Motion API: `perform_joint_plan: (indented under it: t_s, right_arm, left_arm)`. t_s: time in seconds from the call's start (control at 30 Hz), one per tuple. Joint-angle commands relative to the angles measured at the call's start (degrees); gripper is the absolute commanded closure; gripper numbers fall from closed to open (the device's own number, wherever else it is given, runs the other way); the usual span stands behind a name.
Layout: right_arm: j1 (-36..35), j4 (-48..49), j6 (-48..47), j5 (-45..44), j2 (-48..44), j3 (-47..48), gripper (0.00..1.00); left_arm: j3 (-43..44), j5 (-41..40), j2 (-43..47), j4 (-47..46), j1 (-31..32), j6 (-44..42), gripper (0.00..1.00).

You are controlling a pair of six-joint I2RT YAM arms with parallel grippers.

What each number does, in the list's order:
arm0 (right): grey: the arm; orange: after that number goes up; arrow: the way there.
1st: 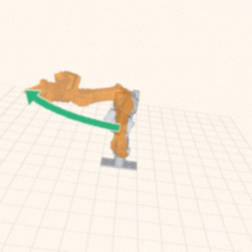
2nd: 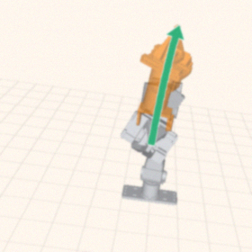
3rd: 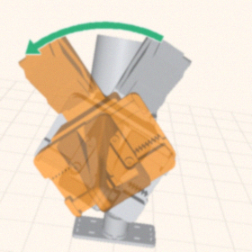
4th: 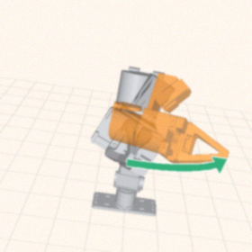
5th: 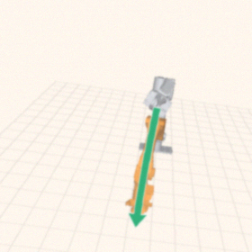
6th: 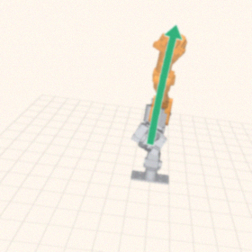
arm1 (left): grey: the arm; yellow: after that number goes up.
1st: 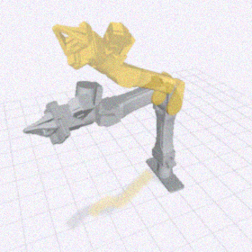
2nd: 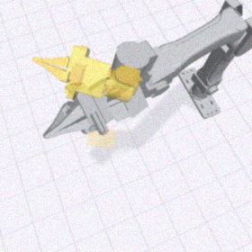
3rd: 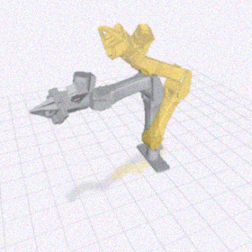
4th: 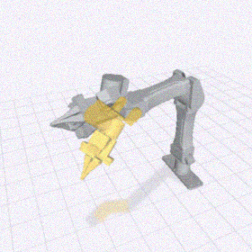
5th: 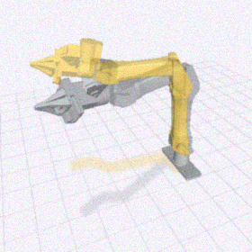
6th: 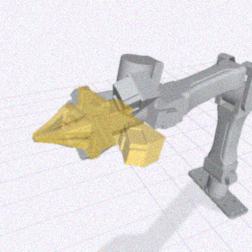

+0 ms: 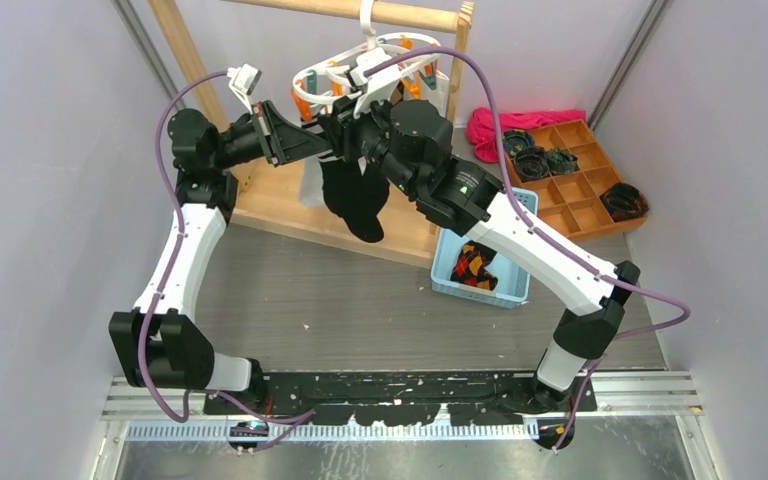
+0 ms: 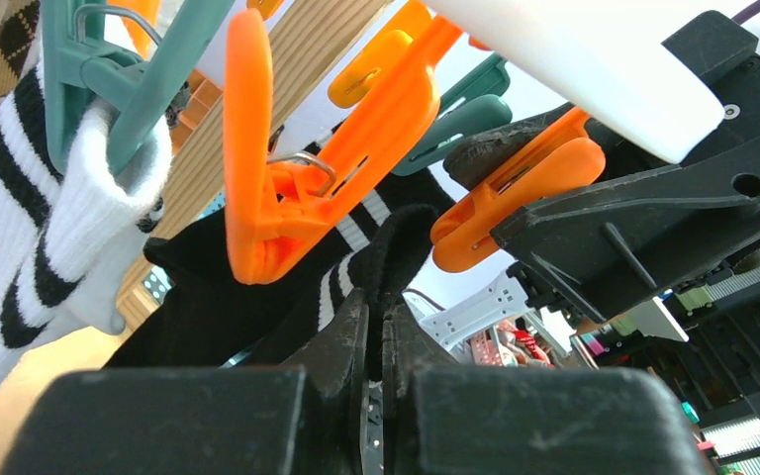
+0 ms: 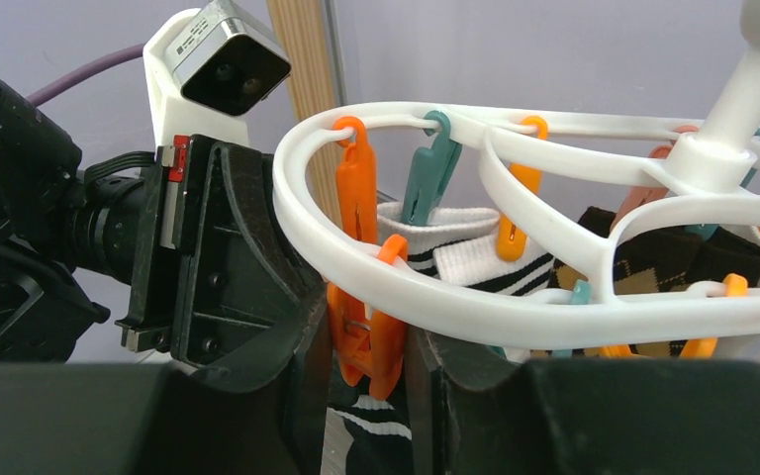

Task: Clip the socks to the hanger
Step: Clamp the sock onto the hanger.

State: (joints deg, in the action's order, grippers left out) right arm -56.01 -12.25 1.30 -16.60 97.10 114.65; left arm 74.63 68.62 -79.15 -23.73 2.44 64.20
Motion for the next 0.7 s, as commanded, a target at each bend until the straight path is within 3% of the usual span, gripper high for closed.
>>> perform_joint_plan:
  t_s: [0.0,0.37,0.67]
  right_arm:
    - [0.31,1.65,0.98,0.51,-2.08,1.33,0.88]
    - [0.31,1.31,0.74,1.22,-2.02,1.04,0.88]
    - [0.55,1.30,0.03,1.65,-2.22,0.14,0.88]
  left_arm:
    - [2.05,0.70,-0.20,0.29,-0.42,-0.49,1.00]
    - [3.83,1.15,-0.83,1.15,-0.44,0.09,1.00]
    - [3.67,1.69,-1.20,-4.42,-0.42,4.53,1.00]
